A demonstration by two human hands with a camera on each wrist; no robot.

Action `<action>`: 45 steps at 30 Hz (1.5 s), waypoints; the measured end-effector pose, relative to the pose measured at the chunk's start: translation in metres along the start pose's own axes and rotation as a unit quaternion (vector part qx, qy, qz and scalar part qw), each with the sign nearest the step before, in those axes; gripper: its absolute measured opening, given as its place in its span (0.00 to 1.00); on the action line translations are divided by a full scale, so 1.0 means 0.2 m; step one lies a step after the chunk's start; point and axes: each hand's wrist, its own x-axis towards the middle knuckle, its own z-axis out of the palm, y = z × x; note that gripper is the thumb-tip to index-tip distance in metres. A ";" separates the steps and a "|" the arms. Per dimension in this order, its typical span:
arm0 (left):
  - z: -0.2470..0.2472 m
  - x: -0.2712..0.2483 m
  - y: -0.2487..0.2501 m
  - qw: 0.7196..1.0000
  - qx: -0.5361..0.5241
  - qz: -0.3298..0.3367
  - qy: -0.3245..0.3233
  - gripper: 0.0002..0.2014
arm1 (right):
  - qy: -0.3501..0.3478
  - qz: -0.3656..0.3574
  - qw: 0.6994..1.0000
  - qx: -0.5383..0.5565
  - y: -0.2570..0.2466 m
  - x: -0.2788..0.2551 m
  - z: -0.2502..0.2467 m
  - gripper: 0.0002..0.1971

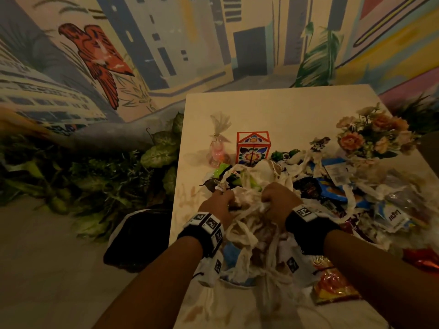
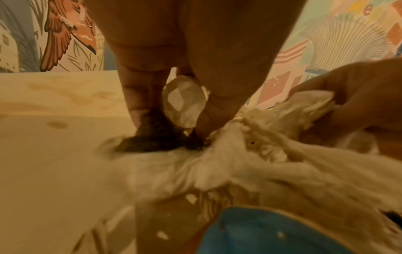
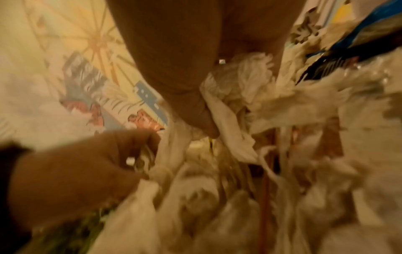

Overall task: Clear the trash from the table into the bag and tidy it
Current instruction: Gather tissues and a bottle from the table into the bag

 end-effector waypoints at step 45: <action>-0.63 -0.39 -1.59 0.939 -0.262 -0.127 0.184 0.13 | 0.131 -0.151 0.965 0.167 -1.61 0.30 -0.18 0.08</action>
